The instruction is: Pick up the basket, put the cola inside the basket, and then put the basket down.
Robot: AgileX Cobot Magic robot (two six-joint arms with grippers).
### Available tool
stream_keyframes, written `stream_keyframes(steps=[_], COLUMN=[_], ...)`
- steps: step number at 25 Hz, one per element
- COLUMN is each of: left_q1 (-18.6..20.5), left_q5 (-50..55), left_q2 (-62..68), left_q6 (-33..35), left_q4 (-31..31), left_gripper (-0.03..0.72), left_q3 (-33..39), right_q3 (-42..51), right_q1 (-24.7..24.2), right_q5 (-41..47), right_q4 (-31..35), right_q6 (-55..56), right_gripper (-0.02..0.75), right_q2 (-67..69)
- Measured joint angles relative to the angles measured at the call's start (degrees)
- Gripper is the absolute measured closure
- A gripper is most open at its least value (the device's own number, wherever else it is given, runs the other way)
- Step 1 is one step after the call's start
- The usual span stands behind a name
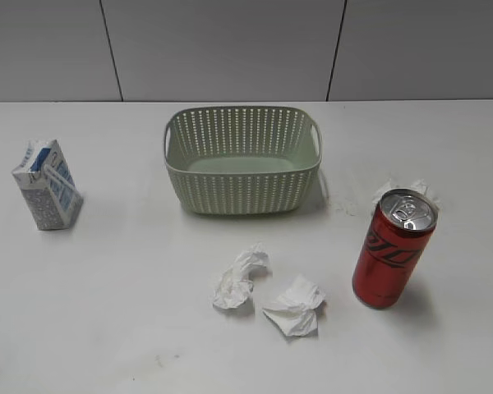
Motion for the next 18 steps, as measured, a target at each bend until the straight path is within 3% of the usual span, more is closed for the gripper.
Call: stream_keyframes(steps=[18], left_q1=[0.0], left_q5=[0.0], left_q2=[0.0], left_q6=[0.0], left_q4=[-0.05], left_gripper=[0.444], left_q3=[0.0], right_q3=[0.0], right_q1=[0.0], right_q5=[0.0], right_q4=[0.0], right_q6=[0.01], right_gripper=[0.153], right_q2=[0.0])
